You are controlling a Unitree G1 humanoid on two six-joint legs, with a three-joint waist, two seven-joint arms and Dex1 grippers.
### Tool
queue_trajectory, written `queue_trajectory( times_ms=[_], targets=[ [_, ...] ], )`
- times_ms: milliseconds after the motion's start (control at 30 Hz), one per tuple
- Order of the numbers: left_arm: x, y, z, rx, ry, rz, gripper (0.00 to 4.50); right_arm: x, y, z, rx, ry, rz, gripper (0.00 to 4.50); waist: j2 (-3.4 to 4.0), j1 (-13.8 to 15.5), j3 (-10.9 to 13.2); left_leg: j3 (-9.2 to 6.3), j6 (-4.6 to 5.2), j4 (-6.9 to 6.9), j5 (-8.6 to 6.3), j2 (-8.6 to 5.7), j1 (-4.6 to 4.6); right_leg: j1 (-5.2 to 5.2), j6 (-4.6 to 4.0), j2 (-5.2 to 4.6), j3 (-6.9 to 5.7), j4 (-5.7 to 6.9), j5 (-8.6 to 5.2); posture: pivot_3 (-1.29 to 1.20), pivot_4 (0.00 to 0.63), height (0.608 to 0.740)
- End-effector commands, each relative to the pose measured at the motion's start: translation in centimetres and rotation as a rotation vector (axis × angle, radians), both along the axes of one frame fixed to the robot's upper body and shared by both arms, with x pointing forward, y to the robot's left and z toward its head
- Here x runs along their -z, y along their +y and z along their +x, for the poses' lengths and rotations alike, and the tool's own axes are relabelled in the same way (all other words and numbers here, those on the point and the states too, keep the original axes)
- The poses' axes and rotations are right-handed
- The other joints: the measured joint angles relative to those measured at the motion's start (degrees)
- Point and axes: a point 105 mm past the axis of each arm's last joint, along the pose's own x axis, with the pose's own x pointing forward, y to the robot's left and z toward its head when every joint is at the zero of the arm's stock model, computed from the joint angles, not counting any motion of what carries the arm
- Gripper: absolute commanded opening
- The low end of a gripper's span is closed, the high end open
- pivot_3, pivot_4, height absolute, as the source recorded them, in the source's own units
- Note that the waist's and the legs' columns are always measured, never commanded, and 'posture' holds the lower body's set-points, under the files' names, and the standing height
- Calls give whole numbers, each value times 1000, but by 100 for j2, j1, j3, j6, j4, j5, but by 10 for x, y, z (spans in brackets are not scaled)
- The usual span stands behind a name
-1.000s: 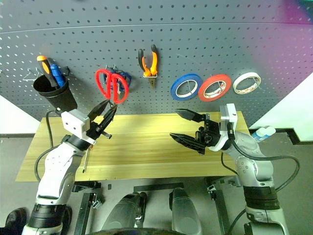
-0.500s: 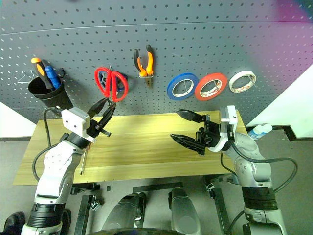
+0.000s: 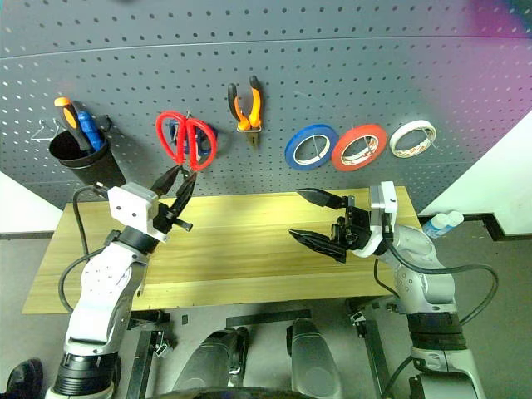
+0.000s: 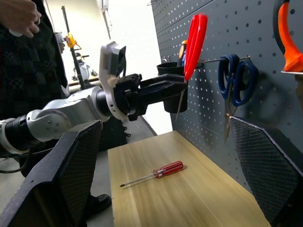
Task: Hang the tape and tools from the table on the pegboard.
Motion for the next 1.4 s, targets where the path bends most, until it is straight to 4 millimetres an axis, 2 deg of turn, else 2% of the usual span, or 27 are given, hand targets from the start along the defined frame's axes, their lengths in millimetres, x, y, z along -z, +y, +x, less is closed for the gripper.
queue_trajectory(
  times_ms=[33,600,933,1167,1400],
  targets=[
    [-6,0,-4,-9,-31,9,1054,-6,-5,-1,9,-42,-5,4500,0,-3,0,1,0,0,0,0,0,0,0,0,0,1,0,-144,194,740],
    [15,22,-6,-105,-13,34,1054,-11,-2,2,11,-45,-7,4500,0,2,0,3,0,2,0,0,1,0,0,0,1,3,0,-134,192,740],
    [26,28,10,-108,18,13,1054,-10,-3,2,17,-47,-14,4500,1,2,-2,3,0,8,0,0,1,0,0,0,1,9,0,-144,186,740],
    [34,32,30,-85,26,20,1054,-8,-4,2,19,-50,-16,4500,1,-1,-6,4,0,10,0,0,2,0,0,0,0,12,1,-152,187,740],
    [52,29,45,-63,65,-4,1054,-11,-5,2,17,-56,-15,4500,1,-3,-14,4,0,13,0,0,2,0,1,0,0,14,1,-157,190,740]
  ],
)
